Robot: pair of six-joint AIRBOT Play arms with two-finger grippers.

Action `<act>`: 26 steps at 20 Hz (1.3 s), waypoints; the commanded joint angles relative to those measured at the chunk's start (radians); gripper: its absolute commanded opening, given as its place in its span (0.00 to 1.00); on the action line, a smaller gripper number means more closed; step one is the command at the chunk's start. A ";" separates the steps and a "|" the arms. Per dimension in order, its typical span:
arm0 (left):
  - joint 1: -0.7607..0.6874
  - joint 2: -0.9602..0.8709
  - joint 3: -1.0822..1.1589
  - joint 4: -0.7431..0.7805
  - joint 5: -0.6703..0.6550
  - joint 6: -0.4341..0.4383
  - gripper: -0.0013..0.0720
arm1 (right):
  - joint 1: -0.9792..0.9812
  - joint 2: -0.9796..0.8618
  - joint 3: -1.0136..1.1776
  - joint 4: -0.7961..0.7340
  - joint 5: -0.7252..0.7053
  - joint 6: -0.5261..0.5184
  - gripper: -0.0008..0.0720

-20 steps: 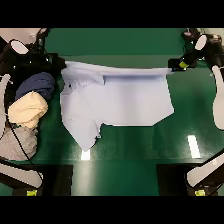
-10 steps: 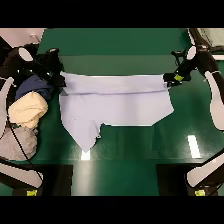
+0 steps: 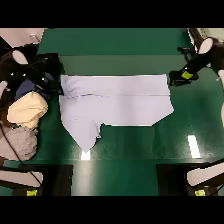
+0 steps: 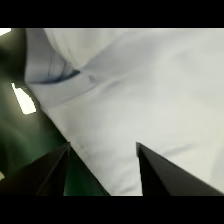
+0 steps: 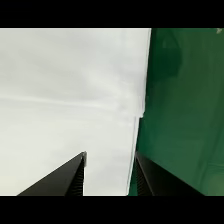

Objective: Fold the shirts.

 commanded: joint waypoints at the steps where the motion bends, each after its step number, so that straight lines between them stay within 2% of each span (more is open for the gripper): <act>1: 0.016 0.182 -0.238 -0.058 0.051 -0.045 0.70 | -0.053 0.069 0.000 0.187 0.047 -0.042 0.51; 4: 0.016 0.404 -0.575 -0.064 0.184 -0.131 0.70 | -0.062 0.100 0.000 0.196 0.051 -0.047 0.51; 7: 0.016 0.577 -0.823 -0.169 0.259 -0.147 0.70 | -0.061 0.110 0.000 0.214 0.050 -0.048 0.51; 9: 0.016 0.628 -0.914 -0.233 0.258 -0.147 0.70 | -0.061 0.110 0.000 0.213 0.051 -0.048 0.51; 17: 0.016 0.636 -1.040 -0.329 0.334 -0.146 0.70 | -0.061 0.110 0.000 0.213 0.069 -0.049 0.51; 20: 0.015 0.635 -1.066 -0.398 0.358 -0.114 0.70 | -0.061 0.110 0.000 0.213 0.070 -0.049 0.51; 23: -0.042 0.635 -1.069 -0.410 0.439 -0.117 0.70 | -0.061 0.110 0.000 0.213 0.084 -0.050 0.51; 25: -0.089 0.635 -1.069 -0.410 0.477 -0.157 0.69 | -0.061 0.110 -0.001 0.212 0.112 -0.050 0.51; 26: -0.106 0.635 -1.069 -0.410 0.492 -0.158 0.63 | -0.062 0.110 -0.001 0.213 0.124 -0.050 0.51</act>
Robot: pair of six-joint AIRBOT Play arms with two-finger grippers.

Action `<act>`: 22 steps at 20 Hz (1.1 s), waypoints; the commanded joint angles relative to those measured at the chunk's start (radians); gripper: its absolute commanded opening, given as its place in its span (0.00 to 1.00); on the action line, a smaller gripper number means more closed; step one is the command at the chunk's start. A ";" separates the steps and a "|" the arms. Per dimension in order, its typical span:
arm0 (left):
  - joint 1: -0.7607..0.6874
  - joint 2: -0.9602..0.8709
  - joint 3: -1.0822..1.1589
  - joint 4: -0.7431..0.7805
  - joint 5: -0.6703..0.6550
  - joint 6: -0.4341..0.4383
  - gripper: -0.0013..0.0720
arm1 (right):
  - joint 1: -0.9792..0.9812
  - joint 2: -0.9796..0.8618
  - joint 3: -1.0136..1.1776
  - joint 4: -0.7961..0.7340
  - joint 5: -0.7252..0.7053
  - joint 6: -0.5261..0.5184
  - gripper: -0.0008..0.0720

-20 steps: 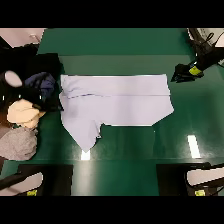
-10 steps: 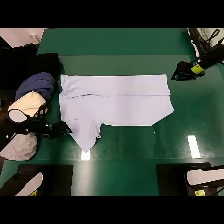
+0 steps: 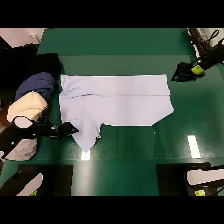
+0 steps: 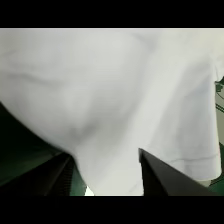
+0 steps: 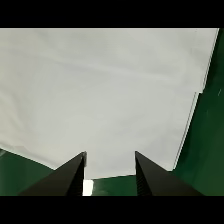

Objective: Fold the shirts.

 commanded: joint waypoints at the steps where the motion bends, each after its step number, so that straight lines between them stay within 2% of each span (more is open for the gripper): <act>1: -0.060 0.000 -0.006 -0.008 0.072 -0.021 0.30 | -0.003 0.001 0.000 0.001 0.040 0.000 0.51; 2: -0.065 0.000 -0.006 -0.009 0.076 -0.011 0.10 | -0.008 0.001 0.000 0.001 0.048 0.000 0.51; 3: -0.065 0.000 -0.005 -0.008 0.077 -0.011 0.05 | -0.007 0.001 -0.004 0.001 0.056 0.000 0.51; 5: -0.065 0.000 -0.004 -0.009 0.078 -0.012 0.05 | -0.010 0.033 -0.083 -0.001 0.055 0.000 0.51; 7: -0.065 0.002 0.013 -0.008 0.056 0.007 0.05 | -0.033 0.103 -0.253 -0.002 0.018 -0.014 0.51; 9: -0.065 0.002 0.041 -0.009 0.032 0.043 0.05 | -0.069 0.192 -0.468 0.000 -0.070 -0.014 0.51; 12: -0.065 0.002 0.062 -0.009 0.035 0.048 0.05 | -0.110 0.301 -0.762 0.010 -0.208 -0.015 0.52; 14: -0.065 0.002 0.062 -0.009 0.037 0.048 0.05 | -0.114 0.325 -0.890 0.055 -0.275 -0.015 0.66; 18: -0.065 0.002 0.062 -0.009 0.022 0.048 0.05 | -0.113 0.323 -1.021 0.205 -0.457 -0.029 0.65; 22: -0.065 0.002 0.062 -0.009 0.008 0.049 0.05 | -0.113 0.323 -1.033 0.254 -0.557 -0.034 0.63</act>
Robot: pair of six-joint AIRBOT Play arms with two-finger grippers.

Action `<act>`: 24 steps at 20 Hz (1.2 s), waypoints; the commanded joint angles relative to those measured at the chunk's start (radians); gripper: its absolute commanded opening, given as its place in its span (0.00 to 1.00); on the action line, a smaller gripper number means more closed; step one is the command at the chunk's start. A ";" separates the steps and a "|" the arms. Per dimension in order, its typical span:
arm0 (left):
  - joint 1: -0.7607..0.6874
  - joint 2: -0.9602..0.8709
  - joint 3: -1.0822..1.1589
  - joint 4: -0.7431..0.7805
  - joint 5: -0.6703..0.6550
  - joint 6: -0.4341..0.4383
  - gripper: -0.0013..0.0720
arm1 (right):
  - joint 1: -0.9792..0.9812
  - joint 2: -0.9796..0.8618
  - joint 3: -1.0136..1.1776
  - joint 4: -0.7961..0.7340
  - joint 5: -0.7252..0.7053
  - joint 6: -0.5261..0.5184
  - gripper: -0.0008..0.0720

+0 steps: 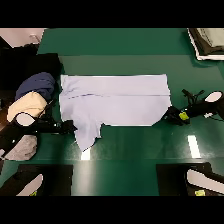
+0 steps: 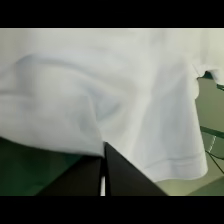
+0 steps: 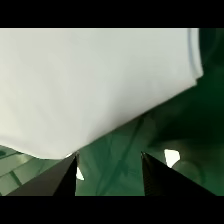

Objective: Fold the shirts.

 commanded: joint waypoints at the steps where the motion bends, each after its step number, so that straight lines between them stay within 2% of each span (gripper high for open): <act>1: -0.001 0.001 0.001 0.000 -0.009 0.002 0.05 | -0.001 0.003 -0.036 0.065 -0.131 -0.006 0.63; 2: 0.000 0.001 0.001 0.000 -0.009 0.002 0.05 | -0.001 0.003 -0.036 0.069 -0.146 -0.006 0.62; 3: 0.000 0.001 0.001 0.000 -0.009 0.002 0.05 | -0.001 0.003 -0.036 0.082 -0.160 -0.006 0.55; 5: 0.000 0.001 0.001 0.000 -0.009 0.002 0.05 | -0.001 0.003 -0.036 0.089 -0.179 -0.007 0.35; 6: 0.000 0.001 0.001 0.000 -0.009 0.002 0.05 | -0.001 0.003 -0.036 0.087 -0.179 -0.020 0.14; 7: -0.001 0.001 0.002 0.000 -0.010 0.002 0.05 | -0.001 0.004 -0.035 0.087 -0.172 -0.043 0.03; 10: -0.001 0.003 0.048 0.008 -0.076 0.002 0.05 | -0.004 0.075 -0.035 -0.006 -0.111 -0.050 0.03; 14: -0.034 0.018 0.127 0.012 -0.211 0.003 0.05 | -0.057 0.242 -0.035 -0.230 0.109 -0.035 0.03; 18: -0.109 0.148 0.130 0.008 -0.220 -0.046 0.05 | -0.141 0.395 -0.035 -0.269 0.201 -0.033 0.03; 21: -0.109 0.179 0.149 0.016 -0.168 -0.050 0.05 | -0.161 0.451 -0.035 -0.264 0.181 -0.031 0.03; 24: -0.109 0.174 0.216 0.031 -0.008 -0.024 0.05 | -0.161 0.451 -0.035 -0.241 0.129 -0.027 0.03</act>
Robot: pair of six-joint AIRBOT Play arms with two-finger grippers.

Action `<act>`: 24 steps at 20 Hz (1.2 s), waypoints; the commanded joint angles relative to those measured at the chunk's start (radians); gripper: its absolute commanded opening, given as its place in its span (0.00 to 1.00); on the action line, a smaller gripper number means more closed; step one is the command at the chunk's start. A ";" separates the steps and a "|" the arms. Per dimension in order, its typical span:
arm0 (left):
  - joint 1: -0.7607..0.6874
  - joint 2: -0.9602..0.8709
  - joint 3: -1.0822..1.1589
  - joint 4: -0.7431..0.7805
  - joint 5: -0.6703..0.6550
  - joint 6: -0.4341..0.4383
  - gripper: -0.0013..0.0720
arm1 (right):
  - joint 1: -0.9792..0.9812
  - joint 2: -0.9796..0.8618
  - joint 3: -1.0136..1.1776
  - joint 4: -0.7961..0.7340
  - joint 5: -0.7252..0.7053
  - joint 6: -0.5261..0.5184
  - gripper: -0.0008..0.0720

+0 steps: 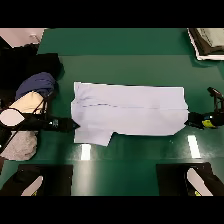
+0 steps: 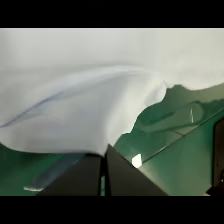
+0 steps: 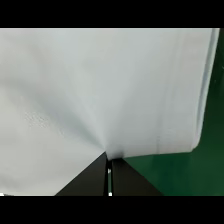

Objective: Fold the shirts.

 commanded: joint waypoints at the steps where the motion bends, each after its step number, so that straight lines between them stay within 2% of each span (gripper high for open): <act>1: -0.005 0.000 0.076 0.013 0.180 0.017 0.05 | -0.011 0.024 0.000 0.022 -0.061 0.005 0.03; 3: -0.005 -0.061 0.143 0.016 0.249 0.040 0.05 | -0.011 0.023 0.001 0.050 -0.126 0.013 0.03; 6: -0.005 -0.196 0.239 0.038 0.264 0.050 0.05 | -0.005 -0.035 0.040 0.120 -0.166 0.012 0.03; 9: -0.005 -0.301 0.294 0.041 0.314 0.089 0.05 | 0.048 -0.168 0.148 0.117 -0.188 0.012 0.03; 17: -0.005 -0.478 0.315 0.048 0.566 0.086 0.05 | 0.151 -0.540 0.437 0.118 -0.207 0.013 0.04; 18: -0.005 -0.490 0.315 0.048 0.597 0.079 0.18 | 0.151 -0.577 0.472 0.125 -0.206 0.013 0.22; 19: -0.005 -0.495 0.316 0.048 0.620 0.053 0.55 | 0.150 -0.607 0.502 0.150 -0.201 0.013 0.65; 20: -0.005 -0.499 0.324 0.049 0.620 0.025 0.74 | 0.142 -0.632 0.538 0.180 -0.187 0.013 0.86; 24: -0.005 -0.496 0.413 0.053 0.533 0.036 0.74 | 0.076 -0.660 0.666 0.195 -0.066 -0.020 0.86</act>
